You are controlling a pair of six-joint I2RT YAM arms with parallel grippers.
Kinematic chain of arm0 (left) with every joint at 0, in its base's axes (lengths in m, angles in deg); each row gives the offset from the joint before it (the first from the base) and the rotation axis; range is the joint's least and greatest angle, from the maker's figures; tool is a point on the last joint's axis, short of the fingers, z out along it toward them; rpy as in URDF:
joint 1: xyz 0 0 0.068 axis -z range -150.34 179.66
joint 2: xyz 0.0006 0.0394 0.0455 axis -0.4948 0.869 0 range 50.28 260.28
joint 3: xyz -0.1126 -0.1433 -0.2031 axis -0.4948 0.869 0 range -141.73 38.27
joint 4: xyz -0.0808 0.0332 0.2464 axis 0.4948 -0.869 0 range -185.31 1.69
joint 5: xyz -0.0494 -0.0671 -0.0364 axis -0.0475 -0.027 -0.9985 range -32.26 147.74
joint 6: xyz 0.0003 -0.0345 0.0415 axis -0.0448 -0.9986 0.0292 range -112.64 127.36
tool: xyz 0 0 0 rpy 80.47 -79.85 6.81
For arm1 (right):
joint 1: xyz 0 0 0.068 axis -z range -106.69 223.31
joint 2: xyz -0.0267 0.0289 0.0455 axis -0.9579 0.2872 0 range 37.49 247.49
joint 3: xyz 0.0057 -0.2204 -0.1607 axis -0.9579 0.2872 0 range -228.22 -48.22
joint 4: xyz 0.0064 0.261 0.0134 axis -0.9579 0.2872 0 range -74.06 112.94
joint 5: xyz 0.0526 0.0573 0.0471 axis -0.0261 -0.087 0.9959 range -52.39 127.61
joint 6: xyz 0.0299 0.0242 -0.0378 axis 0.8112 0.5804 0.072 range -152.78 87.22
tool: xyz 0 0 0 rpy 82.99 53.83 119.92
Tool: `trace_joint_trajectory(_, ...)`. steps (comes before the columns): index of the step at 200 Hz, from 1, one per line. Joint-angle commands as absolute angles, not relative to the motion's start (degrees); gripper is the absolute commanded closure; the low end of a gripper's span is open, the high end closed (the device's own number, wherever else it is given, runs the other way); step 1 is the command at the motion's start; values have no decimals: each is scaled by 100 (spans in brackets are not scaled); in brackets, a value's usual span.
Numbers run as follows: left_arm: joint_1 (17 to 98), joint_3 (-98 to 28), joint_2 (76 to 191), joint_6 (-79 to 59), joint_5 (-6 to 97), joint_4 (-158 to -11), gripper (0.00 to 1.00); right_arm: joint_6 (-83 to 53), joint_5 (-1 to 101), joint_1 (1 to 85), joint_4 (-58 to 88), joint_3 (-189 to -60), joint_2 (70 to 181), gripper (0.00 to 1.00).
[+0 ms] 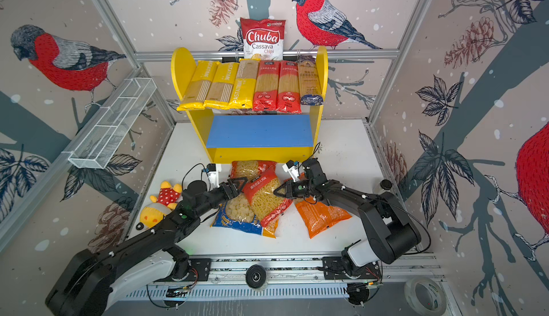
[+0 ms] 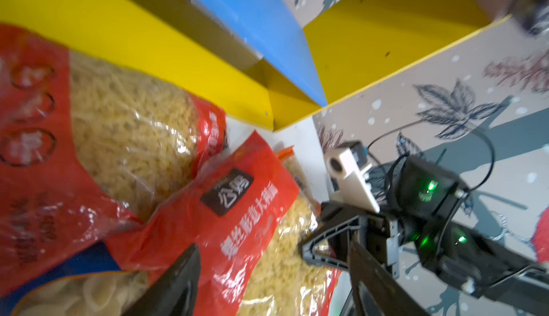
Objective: Arrange pasta packages on shelves
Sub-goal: Pick up the pasta bag.
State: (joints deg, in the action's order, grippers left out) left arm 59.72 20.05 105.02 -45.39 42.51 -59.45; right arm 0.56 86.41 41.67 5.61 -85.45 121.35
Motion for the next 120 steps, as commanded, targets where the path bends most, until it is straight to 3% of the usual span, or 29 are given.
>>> trace_joint_trajectory(1, 5871, 1973, 10185, -4657, 4032, -6189, 20, 713, 8840, 4033, -229, -8465, 11933, 100)
trace_joint_trajectory(60, 5700, 2281, 9410, -5141, 4044, -6315, 17, 1400, 8378, 3789, -814, -8428, 11175, 100)
trace_joint_trajectory(120, 5500, 2529, 8718, -5338, 4308, -5672, 9, 2151, 7639, 3523, -2464, -8451, 10727, 100)
